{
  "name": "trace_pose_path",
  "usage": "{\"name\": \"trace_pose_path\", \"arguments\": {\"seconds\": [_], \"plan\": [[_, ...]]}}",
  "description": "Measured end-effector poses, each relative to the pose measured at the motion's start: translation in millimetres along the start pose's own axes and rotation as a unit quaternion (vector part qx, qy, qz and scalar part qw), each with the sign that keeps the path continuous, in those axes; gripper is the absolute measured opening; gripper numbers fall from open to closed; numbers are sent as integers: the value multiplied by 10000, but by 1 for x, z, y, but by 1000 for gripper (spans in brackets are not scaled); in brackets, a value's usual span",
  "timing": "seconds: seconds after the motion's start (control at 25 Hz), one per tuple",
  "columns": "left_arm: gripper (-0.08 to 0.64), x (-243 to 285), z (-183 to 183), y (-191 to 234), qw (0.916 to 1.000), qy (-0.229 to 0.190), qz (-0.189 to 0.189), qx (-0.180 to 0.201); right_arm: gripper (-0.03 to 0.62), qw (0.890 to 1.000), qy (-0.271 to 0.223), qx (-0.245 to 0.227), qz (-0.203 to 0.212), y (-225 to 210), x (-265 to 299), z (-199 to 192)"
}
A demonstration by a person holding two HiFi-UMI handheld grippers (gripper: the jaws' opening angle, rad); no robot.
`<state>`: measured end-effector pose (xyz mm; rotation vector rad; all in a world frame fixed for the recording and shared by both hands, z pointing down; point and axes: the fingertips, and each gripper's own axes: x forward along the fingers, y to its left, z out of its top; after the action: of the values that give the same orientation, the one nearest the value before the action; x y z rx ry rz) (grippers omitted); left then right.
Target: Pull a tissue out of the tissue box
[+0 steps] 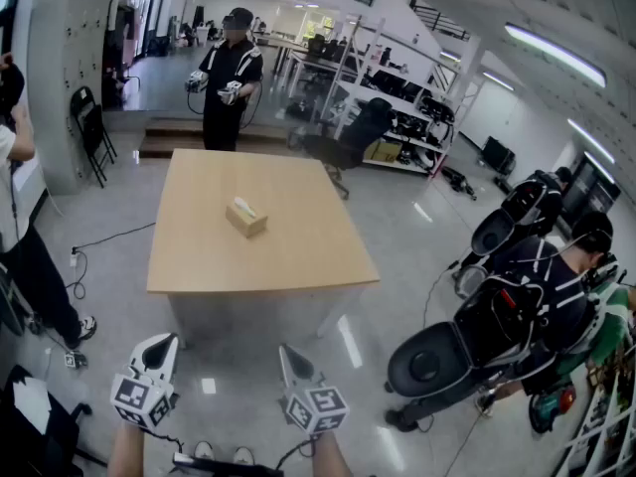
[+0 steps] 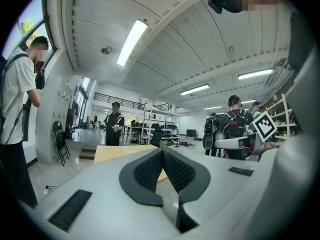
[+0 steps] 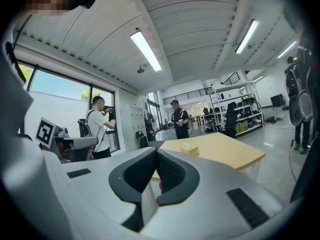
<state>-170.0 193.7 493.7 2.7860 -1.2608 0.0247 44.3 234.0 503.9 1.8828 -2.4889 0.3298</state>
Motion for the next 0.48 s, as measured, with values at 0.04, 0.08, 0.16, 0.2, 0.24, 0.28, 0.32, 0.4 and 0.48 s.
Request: {"name": "trace_pose_path", "arguments": {"seconds": [0.04,0.08,0.16,0.2,0.24,0.28,0.32,0.4,0.48], "plan": [[8,0,0,0,10000,10,-5,8,11,10000,6,-7,-13,-1,0,0],[8,1,-1,0,10000,19,-12,15,11,10000,5,-5,-24,-1,1,0],[8,1,-1,-1,10000,33,-32,19,11,10000,-43,61,-36,-4,0,1],[8,2,-1,-1,10000,36,-38,17,11,9999,-89,133,-32,-5,0,3],[8,3,0,-1,10000,34,-34,16,11,9997,-125,207,-25,-6,0,4],[8,3,1,-1,10000,31,-26,16,11,9996,-139,250,-23,-8,0,5],[8,4,2,-1,10000,27,-23,15,11,9996,-135,249,-33,-8,0,6],[8,5,3,-2,10000,30,-40,14,11,9998,-99,182,-53,-9,0,6],[8,6,3,-4,10000,39,-61,13,11,9999,-74,143,-44,-9,1,5]]}}
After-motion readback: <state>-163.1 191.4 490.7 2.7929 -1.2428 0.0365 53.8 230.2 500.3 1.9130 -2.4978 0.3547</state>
